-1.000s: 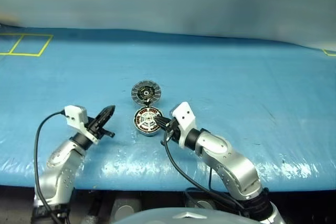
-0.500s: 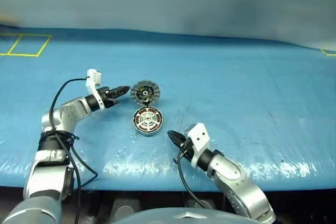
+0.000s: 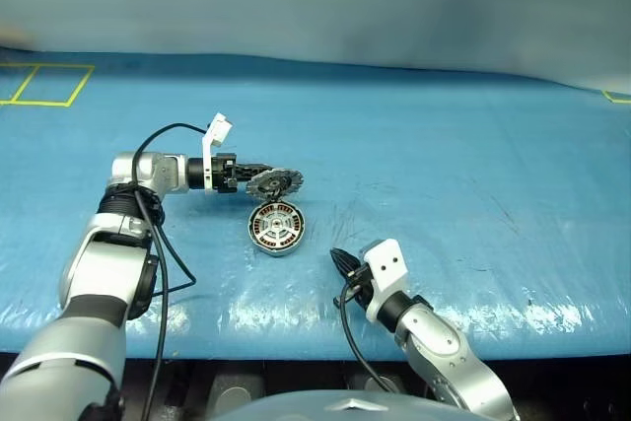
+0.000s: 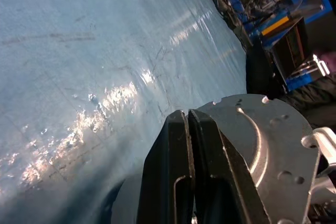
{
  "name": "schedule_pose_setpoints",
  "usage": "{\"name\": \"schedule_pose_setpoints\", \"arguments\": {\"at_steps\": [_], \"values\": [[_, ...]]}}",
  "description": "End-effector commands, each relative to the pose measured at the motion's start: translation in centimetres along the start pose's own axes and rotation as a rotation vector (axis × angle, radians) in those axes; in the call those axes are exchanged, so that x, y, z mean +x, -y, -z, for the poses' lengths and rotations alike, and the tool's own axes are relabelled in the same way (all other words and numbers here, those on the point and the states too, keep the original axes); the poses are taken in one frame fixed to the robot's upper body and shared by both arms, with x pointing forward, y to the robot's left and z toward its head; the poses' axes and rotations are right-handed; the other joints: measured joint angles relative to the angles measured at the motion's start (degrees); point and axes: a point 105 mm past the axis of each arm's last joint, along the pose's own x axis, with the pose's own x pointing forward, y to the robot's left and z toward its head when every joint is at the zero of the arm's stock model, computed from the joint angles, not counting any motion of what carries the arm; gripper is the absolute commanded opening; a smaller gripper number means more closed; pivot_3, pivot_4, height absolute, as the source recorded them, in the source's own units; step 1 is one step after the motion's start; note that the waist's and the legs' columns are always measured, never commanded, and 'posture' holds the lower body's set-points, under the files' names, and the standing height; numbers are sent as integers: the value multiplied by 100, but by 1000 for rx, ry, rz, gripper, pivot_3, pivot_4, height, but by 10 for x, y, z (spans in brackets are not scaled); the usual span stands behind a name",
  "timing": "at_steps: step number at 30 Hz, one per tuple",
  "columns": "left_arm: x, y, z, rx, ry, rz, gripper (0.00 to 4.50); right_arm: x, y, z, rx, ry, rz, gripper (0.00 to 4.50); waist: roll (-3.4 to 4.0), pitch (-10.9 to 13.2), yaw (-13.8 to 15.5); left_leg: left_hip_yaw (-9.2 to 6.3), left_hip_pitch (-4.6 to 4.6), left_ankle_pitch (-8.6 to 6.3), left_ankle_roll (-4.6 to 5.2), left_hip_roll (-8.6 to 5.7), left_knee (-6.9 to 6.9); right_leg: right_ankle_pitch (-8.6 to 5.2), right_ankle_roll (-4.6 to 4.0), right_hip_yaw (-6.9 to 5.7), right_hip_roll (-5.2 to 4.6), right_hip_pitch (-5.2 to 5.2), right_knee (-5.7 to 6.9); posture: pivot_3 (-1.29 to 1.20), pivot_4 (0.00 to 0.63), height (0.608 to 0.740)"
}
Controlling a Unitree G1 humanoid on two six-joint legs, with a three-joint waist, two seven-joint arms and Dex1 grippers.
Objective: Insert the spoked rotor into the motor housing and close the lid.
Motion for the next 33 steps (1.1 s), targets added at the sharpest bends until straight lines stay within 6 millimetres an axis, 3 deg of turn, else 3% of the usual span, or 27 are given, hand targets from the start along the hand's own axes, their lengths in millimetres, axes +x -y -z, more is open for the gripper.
{"name": "schedule_pose_setpoints", "arguments": {"at_steps": [1,10,20,26,28,33], "values": [[-3,5,-6,80,-84,3,103,2,-3,-12,-12,43,-9,39,-1,0,3,0,0,0,0,0,2,0,0,0,0,0,0,0,150,740],[-4,-1,13,214,-314,-21,103,8,-2,-14,-14,37,-22,39,-1,0,6,-2,-3,0,0,0,1,0,0,0,0,0,1,0,150,740],[-19,-5,23,304,-368,-56,103,11,-1,-19,-21,49,-29,39,0,0,-10,-3,-2,0,1,2,3,1,0,0,0,-1,9,0,150,740],[-42,11,7,458,-127,-139,103,17,13,-41,-89,100,-3,39,3,2,-4,-4,-2,2,1,4,10,1,0,0,0,0,14,0,150,740],[-48,19,15,530,-49,-186,103,21,16,-45,-98,82,-25,39,5,1,-12,-4,1,2,1,5,10,2,-1,0,0,2,16,0,150,740],[-53,47,59,627,194,-334,103,33,27,-62,-221,27,-59,39,12,3,12,0,7,2,1,4,5,18,-35,3,-8,4,15,0,150,740]]}}
